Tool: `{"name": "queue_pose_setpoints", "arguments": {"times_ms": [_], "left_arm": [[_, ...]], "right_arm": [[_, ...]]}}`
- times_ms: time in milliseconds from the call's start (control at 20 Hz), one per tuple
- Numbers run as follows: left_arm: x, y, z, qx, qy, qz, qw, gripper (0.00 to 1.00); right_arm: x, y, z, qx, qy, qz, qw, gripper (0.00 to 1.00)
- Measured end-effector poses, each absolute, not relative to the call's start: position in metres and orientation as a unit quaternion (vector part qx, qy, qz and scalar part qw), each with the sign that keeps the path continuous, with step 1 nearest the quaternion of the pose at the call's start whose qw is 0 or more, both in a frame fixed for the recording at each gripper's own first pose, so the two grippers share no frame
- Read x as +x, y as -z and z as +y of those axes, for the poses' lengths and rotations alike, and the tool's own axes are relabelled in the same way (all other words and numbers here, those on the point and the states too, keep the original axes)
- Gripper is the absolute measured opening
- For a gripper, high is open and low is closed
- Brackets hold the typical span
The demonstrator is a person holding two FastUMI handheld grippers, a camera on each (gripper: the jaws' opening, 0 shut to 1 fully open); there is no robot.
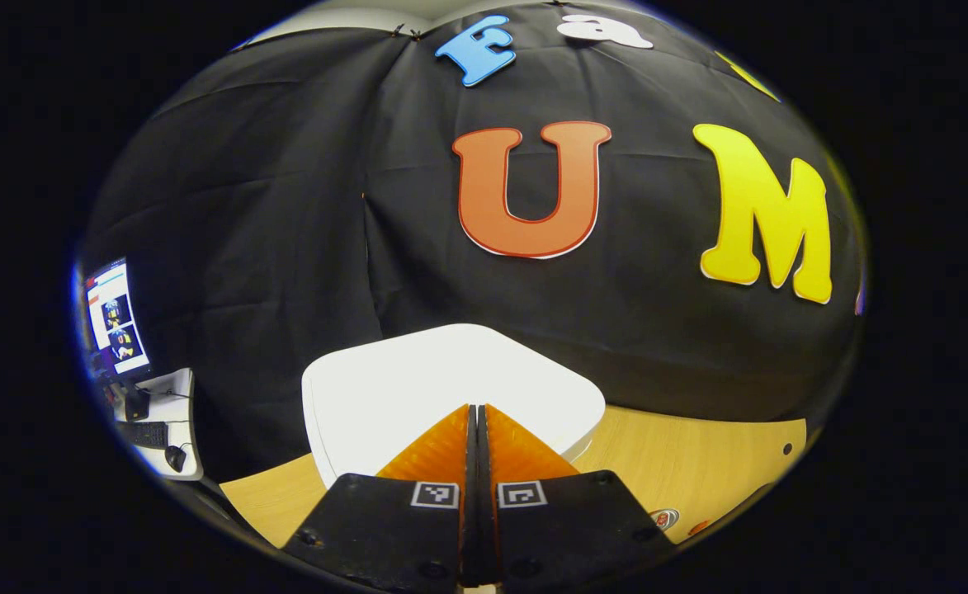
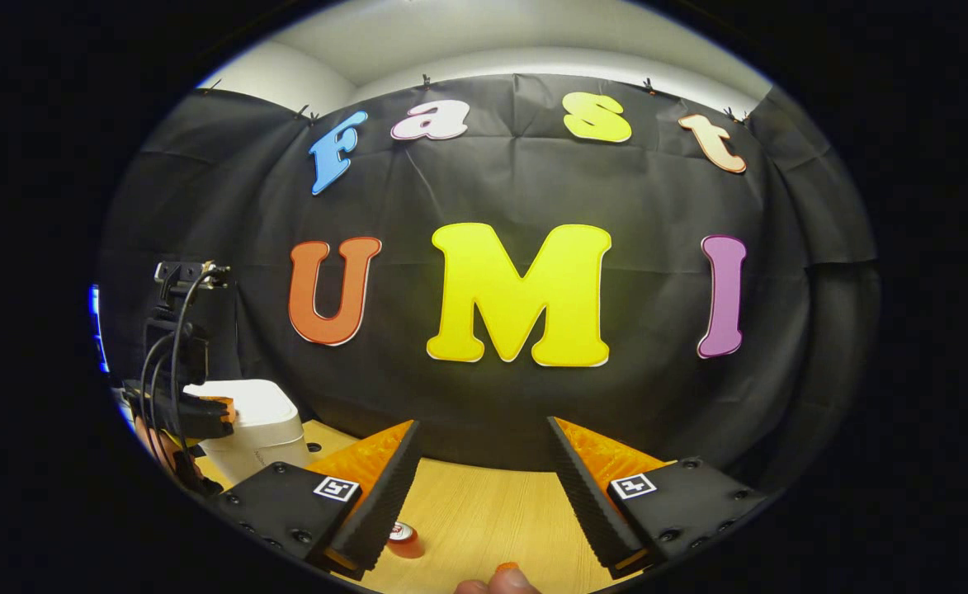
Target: Press the lid of the desktop garbage bin to open it, pick up the crumpled paper on the desktop and throw it into the bin, then pick up the pop can on the desktop and drop it into the bin, and finally close the garbage bin lid.
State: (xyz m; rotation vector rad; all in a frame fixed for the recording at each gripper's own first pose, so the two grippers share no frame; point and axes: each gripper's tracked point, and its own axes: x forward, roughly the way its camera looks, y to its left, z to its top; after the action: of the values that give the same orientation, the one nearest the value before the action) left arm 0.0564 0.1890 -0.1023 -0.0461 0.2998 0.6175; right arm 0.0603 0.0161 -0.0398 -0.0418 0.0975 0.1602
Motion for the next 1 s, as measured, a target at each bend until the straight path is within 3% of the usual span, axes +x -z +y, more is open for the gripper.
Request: {"name": "queue_pose_setpoints", "arguments": {"times_ms": [350, 700, 800, 850, 900, 950, 1000], "left_arm": [[0.054, 0.099, 0.188, -0.063, -0.301, 0.126, 0.943, 0.04], [0.052, 0.036, 0.180, 0.000, -0.269, 0.072, 0.960, 0.05], [0.055, 0.019, 0.174, 0.013, -0.248, 0.054, 0.967, 0.13], [0.057, 0.014, 0.170, 0.017, -0.238, 0.049, 0.970, 0.27], [0.057, 0.009, 0.167, 0.021, -0.228, 0.045, 0.972, 0.33], [0.058, 0.005, 0.162, 0.024, -0.218, 0.043, 0.975, 0.58], [0.058, 0.002, 0.158, 0.024, -0.209, 0.038, 0.977, 0.43]], "right_arm": [[0.056, 0.038, 0.022, -0.035, -0.087, 0.046, 0.995, 0.94], [0.048, 0.028, 0.023, -0.029, -0.077, 0.033, 0.996, 0.94], [0.045, 0.026, 0.025, -0.025, -0.075, 0.032, 0.996, 0.94], [0.043, 0.024, 0.025, -0.024, -0.074, 0.030, 0.997, 0.94], [0.041, 0.023, 0.024, -0.023, -0.073, 0.027, 0.997, 0.94], [0.040, 0.021, 0.024, -0.021, -0.071, 0.024, 0.997, 0.94], [0.039, 0.020, 0.022, -0.023, -0.068, 0.021, 0.997, 0.94]]}}
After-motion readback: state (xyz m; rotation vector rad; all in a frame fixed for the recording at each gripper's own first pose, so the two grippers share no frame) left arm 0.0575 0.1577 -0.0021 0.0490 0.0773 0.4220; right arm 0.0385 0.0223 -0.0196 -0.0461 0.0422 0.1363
